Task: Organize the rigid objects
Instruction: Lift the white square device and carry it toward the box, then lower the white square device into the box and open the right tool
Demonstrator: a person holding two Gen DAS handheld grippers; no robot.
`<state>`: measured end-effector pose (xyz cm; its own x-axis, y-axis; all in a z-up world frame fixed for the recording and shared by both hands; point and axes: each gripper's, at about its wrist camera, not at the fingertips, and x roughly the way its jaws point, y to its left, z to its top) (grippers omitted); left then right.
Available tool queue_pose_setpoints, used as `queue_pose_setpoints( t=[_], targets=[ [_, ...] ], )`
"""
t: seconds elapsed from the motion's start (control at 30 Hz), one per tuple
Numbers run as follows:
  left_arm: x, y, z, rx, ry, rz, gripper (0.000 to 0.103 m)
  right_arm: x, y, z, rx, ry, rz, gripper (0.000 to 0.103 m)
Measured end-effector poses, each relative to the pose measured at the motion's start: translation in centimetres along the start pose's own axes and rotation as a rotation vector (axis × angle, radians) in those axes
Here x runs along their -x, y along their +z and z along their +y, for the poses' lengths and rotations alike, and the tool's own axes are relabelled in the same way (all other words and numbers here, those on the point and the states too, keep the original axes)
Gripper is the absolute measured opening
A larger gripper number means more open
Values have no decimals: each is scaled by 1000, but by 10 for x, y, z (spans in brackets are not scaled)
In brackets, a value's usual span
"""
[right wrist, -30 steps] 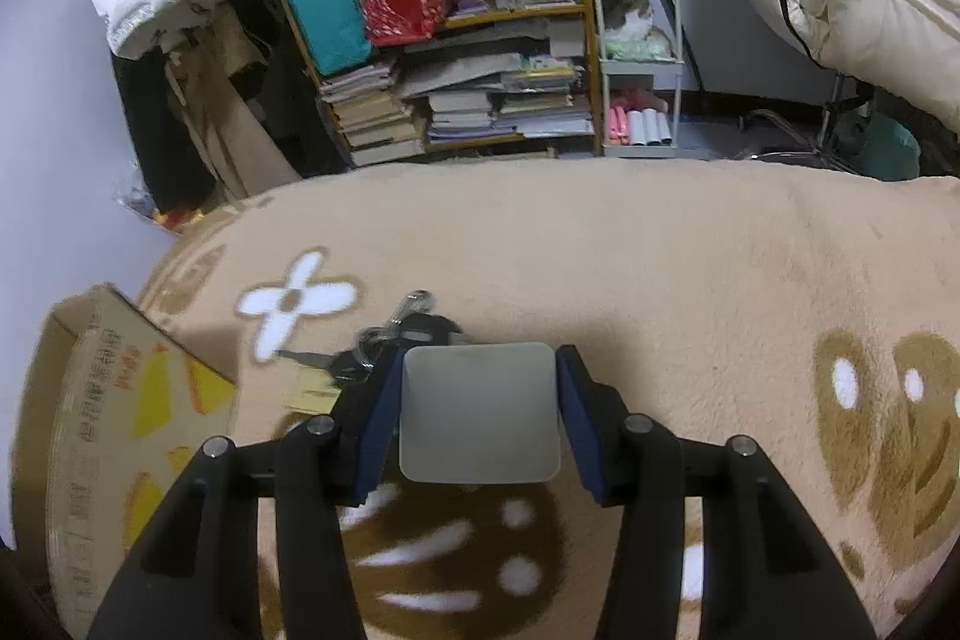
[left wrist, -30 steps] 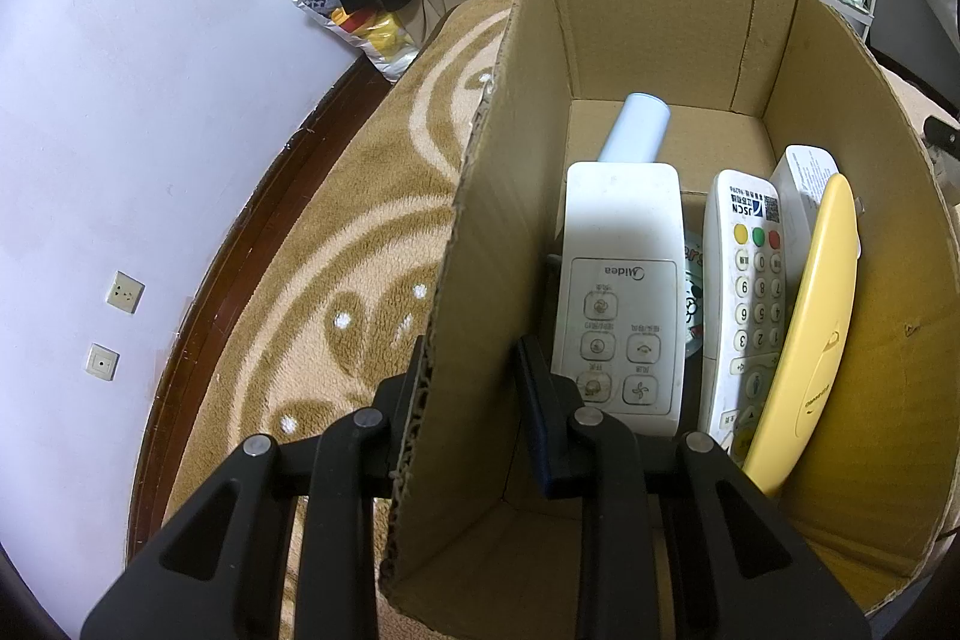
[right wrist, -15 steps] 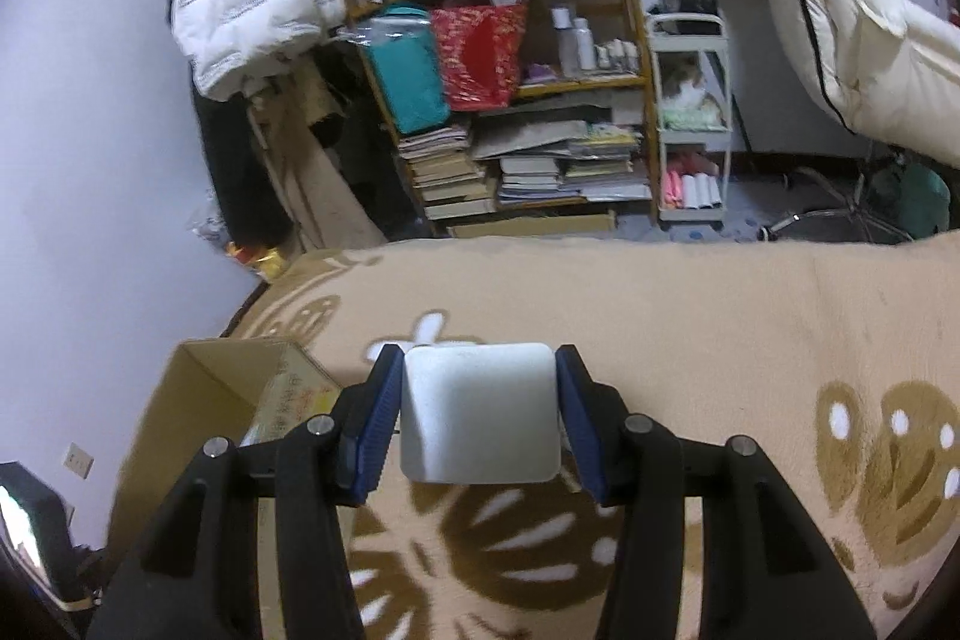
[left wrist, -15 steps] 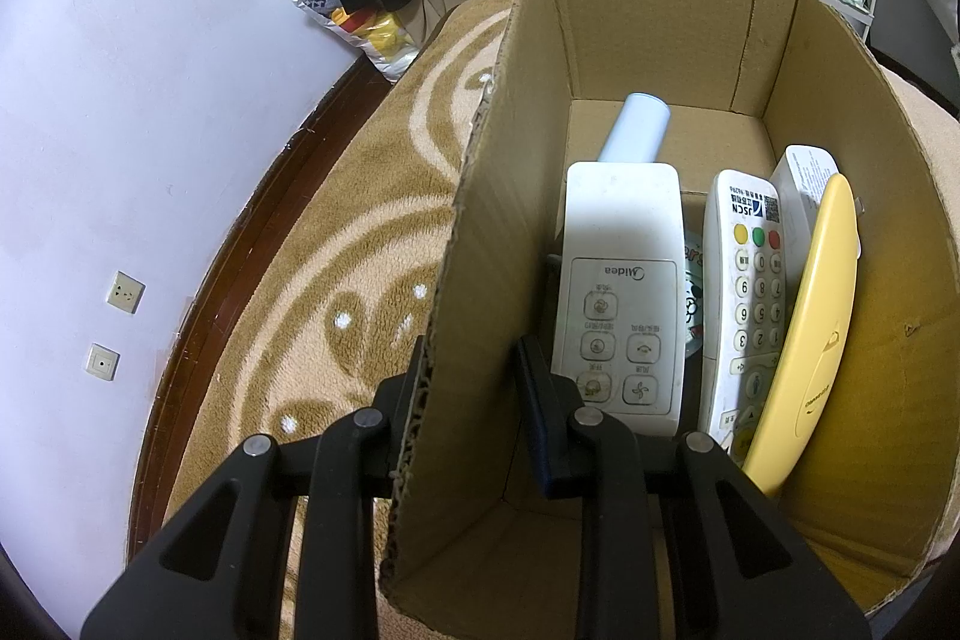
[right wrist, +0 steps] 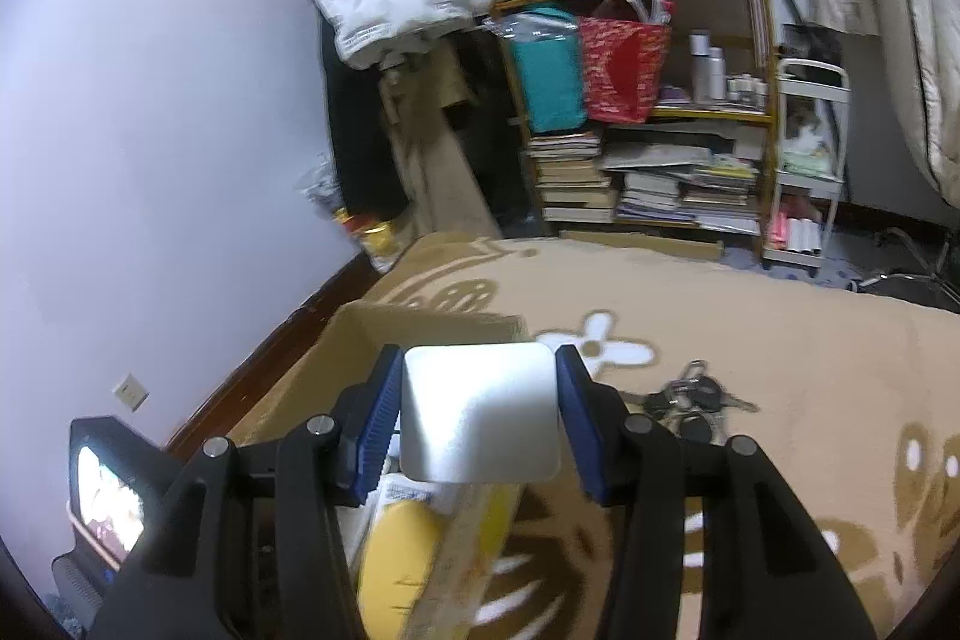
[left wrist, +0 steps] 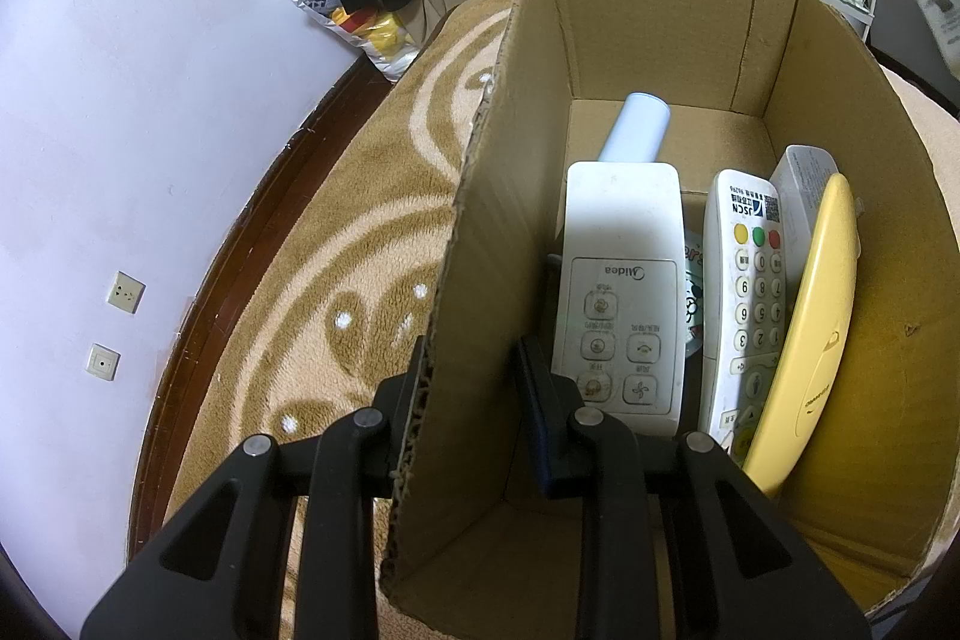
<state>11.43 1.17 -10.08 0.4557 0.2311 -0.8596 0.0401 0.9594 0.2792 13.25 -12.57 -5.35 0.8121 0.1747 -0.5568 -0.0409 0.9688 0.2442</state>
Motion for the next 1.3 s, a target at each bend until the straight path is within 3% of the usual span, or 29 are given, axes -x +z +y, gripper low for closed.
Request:
queue_pose_setpoints(
  t=[0.27, 0.83, 1.1, 1.17, 1.23, 1.3],
  targets=[
    [0, 0, 0, 1, -1, 0, 26, -10, -11, 14, 17, 69, 46, 54],
    [-2, 0, 2, 8, -13, 3, 26, -32, -31, 24, 36, 87, 147, 54],
    [-2, 0, 1, 6, -12, 5, 26, -29, -26, 22, 35, 80, 125, 54],
    [-3, 0, 1, 3, -10, 8, 26, -25, -24, 20, 35, 72, 111, 56],
    [-3, 0, 1, 4, -10, 8, 26, -24, -19, 17, 32, 60, 96, 68],
    [-4, 1, 1, 5, -14, 10, 26, -22, -13, 13, 27, 56, 82, 74]
  ],
)
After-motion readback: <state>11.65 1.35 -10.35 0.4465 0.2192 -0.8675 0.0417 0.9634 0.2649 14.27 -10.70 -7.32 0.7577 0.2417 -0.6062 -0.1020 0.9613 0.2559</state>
